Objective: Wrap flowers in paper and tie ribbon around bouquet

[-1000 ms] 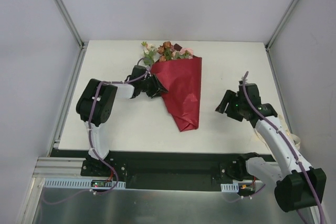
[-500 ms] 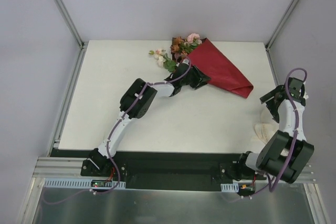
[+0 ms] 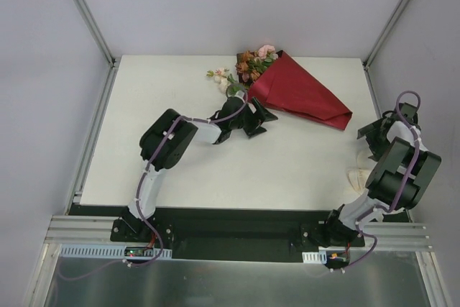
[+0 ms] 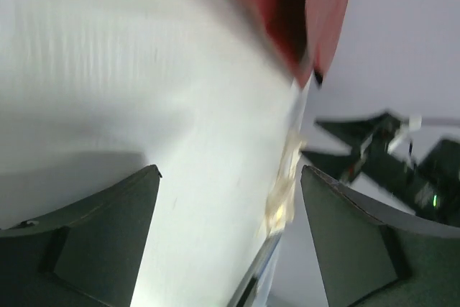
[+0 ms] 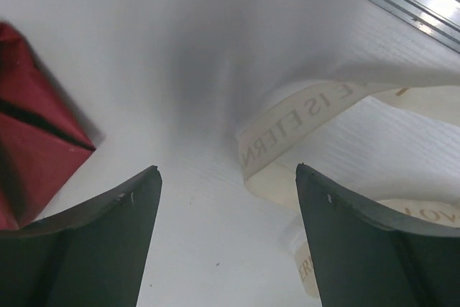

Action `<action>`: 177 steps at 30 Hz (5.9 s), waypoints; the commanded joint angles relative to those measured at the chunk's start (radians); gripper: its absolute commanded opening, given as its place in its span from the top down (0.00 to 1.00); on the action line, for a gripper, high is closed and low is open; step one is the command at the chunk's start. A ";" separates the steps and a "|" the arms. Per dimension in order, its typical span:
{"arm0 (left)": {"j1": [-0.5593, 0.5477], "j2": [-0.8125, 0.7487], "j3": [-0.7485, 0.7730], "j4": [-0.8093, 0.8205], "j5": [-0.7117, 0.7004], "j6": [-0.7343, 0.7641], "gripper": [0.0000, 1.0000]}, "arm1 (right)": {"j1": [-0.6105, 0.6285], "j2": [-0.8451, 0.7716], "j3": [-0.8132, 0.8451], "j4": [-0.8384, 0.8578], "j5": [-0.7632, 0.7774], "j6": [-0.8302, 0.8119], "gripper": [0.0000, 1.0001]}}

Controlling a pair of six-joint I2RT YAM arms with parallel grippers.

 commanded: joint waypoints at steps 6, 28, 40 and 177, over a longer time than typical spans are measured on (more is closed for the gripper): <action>-0.005 -0.524 -0.430 -0.030 0.100 0.324 0.16 | -0.014 0.152 0.020 0.120 -0.007 0.048 0.34; 0.521 -1.582 -0.564 -1.128 -0.004 0.637 0.03 | 1.420 -0.352 0.009 0.341 0.275 0.304 0.99; 0.522 -1.367 -0.476 -1.238 -0.008 0.732 0.01 | 1.211 -0.199 0.066 0.188 -0.111 0.106 0.02; -0.157 0.361 0.626 -0.164 -0.707 -0.377 1.00 | 0.150 -0.299 0.145 -0.034 -0.340 -0.130 0.04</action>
